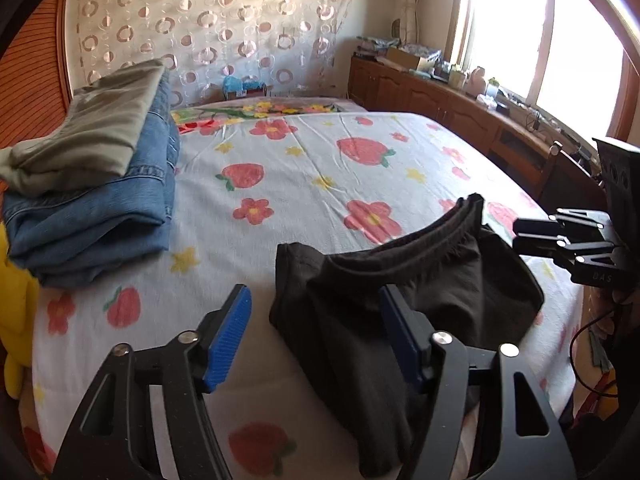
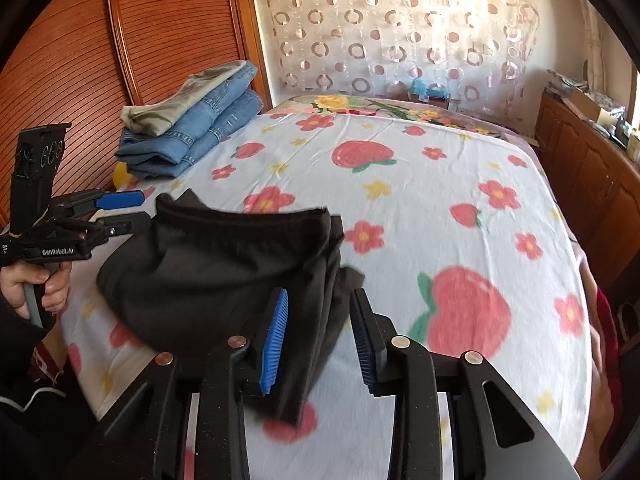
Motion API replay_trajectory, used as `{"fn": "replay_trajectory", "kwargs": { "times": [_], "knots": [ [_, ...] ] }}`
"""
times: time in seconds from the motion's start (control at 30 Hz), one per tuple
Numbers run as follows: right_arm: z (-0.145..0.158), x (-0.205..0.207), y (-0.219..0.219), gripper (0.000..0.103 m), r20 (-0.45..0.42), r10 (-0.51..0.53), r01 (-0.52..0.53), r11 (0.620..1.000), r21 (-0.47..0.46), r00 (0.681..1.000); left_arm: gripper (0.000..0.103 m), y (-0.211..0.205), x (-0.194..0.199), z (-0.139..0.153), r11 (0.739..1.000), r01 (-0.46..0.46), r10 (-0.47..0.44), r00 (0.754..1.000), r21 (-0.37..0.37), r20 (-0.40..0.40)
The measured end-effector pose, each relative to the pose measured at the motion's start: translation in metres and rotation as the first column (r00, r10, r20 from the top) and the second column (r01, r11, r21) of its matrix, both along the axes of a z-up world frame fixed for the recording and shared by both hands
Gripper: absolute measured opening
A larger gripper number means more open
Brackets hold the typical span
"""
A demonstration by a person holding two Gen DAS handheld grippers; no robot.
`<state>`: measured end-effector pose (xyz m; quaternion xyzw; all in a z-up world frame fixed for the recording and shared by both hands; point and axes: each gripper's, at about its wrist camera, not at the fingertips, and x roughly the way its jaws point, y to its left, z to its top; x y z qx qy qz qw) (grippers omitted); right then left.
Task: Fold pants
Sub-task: 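Lift the folded edge with both grippers and fold it toward the waistband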
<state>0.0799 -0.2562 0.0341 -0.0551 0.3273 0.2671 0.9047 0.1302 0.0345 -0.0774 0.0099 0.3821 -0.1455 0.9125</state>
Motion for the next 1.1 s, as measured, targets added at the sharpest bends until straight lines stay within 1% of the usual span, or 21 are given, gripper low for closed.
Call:
{"fn": "replay_trajectory", "kwargs": {
  "times": [0.1,0.13,0.2,0.27,0.3,0.37,0.43,0.53,0.6,0.67,0.7,0.73,0.8,0.87,1.1],
  "knots": [
    [-0.004,0.020,0.010,0.034,-0.009,0.006,-0.006,1.000,-0.014,1.000,0.054,-0.004,0.012,-0.004,1.000,0.022,-0.022,0.999,0.004,-0.027],
    [-0.005,0.028,0.013,0.034,-0.018,0.005,-0.005,1.000,-0.017,1.000,0.050,-0.006,0.014,-0.004,0.999,0.032,-0.032,0.999,0.005,-0.031],
    [-0.006,0.037,0.016,0.034,-0.034,0.015,-0.015,1.000,0.002,0.999,0.043,-0.008,0.018,-0.004,0.999,0.048,-0.048,0.998,0.002,-0.038],
    [-0.007,0.044,0.019,0.034,-0.043,0.021,-0.021,1.000,0.011,0.999,0.033,-0.010,0.021,-0.004,0.998,0.062,-0.062,0.997,0.001,-0.041],
    [-0.007,0.048,0.020,0.034,-0.046,0.019,-0.018,1.000,0.011,0.999,0.031,-0.011,0.022,-0.004,0.998,0.067,-0.067,0.997,0.002,-0.039],
    [-0.008,0.054,0.021,0.034,-0.055,0.020,-0.019,1.000,0.021,0.998,0.022,-0.014,0.024,-0.003,0.997,0.074,-0.074,0.997,0.006,-0.032],
    [-0.009,0.058,0.021,0.034,-0.062,0.030,-0.028,0.999,0.036,0.998,0.020,-0.015,0.025,-0.001,0.997,0.074,-0.074,0.997,0.007,-0.023],
    [-0.010,0.064,0.021,0.034,-0.075,0.043,-0.039,0.998,0.048,0.996,0.020,-0.014,0.027,0.002,0.998,0.067,-0.066,0.998,0.001,-0.019],
    [-0.011,0.068,0.022,0.026,-0.086,0.053,-0.048,0.997,0.057,0.995,0.020,-0.014,0.027,0.003,0.998,0.066,-0.066,0.998,0.001,-0.013],
    [-0.012,0.070,0.022,0.014,-0.090,0.054,-0.049,0.997,0.057,0.994,0.020,-0.015,0.028,0.004,0.998,0.064,-0.064,0.998,0.005,-0.009],
    [-0.011,0.070,0.022,0.010,-0.083,0.046,-0.041,0.997,0.058,0.995,0.020,-0.015,0.028,0.004,0.998,0.063,-0.063,0.998,0.005,-0.009],
    [-0.010,0.070,0.021,0.008,-0.072,0.027,-0.023,0.998,0.059,0.997,0.020,-0.015,0.028,0.004,0.998,0.063,-0.063,0.998,0.003,-0.011],
    [-0.008,0.070,0.015,0.008,-0.057,-0.019,0.024,0.996,0.083,0.998,0.020,-0.015,0.026,0.005,0.998,0.057,-0.057,0.998,0.002,-0.013],
    [-0.007,0.067,0.012,0.008,-0.051,-0.023,0.028,0.995,0.100,0.998,0.020,-0.017,0.024,0.007,0.998,0.063,-0.063,0.998,0.004,-0.006],
    [-0.004,0.055,0.019,0.008,-0.016,-0.032,0.033,0.998,0.055,0.999,0.020,-0.023,0.020,0.014,0.998,0.067,-0.067,0.998,0.015,0.015]
  ]
}}
